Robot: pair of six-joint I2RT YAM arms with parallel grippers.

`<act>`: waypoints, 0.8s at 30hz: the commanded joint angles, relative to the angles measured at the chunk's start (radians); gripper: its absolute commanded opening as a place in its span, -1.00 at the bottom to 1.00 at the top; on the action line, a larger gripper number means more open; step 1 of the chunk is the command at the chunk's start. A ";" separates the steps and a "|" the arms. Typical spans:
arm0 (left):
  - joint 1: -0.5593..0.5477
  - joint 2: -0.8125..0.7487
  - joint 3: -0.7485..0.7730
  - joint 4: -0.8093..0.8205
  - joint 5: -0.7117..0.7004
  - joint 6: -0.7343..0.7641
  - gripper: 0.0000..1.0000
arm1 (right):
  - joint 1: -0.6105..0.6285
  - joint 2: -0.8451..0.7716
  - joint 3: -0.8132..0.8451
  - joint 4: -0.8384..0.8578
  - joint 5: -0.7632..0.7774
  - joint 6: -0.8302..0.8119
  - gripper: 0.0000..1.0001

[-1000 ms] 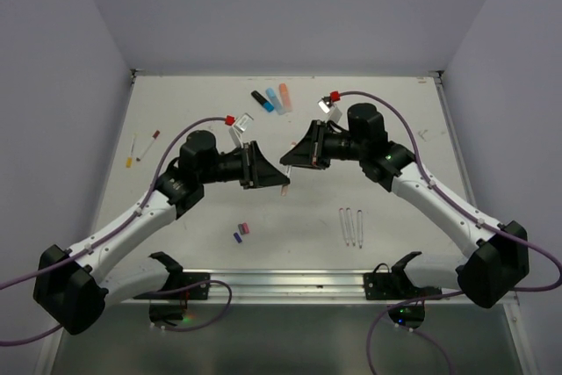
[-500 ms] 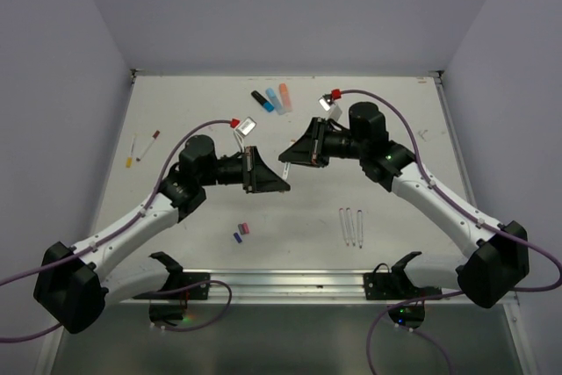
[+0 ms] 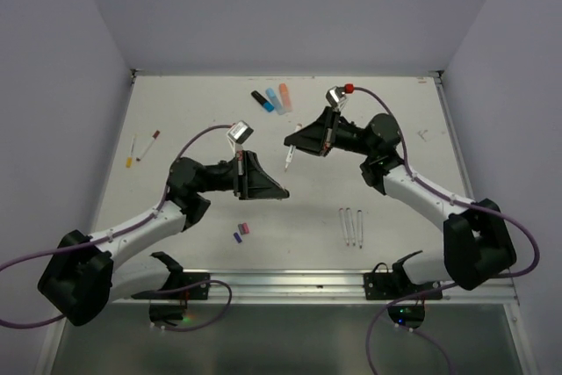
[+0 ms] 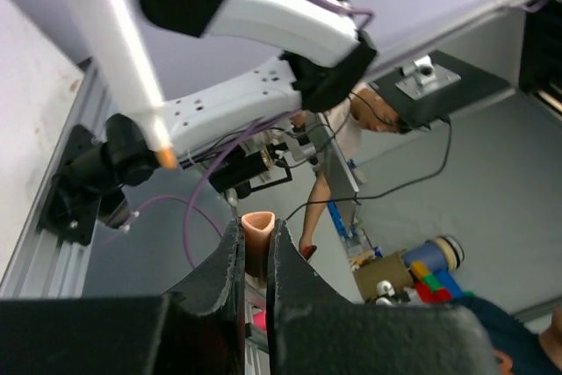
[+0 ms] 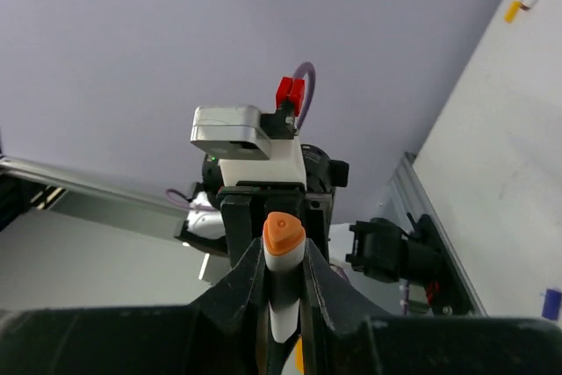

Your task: Open the pen caps

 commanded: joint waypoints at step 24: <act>-0.006 -0.251 -0.031 -1.583 -0.918 0.475 -1.00 | -0.234 -0.206 0.104 -1.784 0.848 -0.975 -1.00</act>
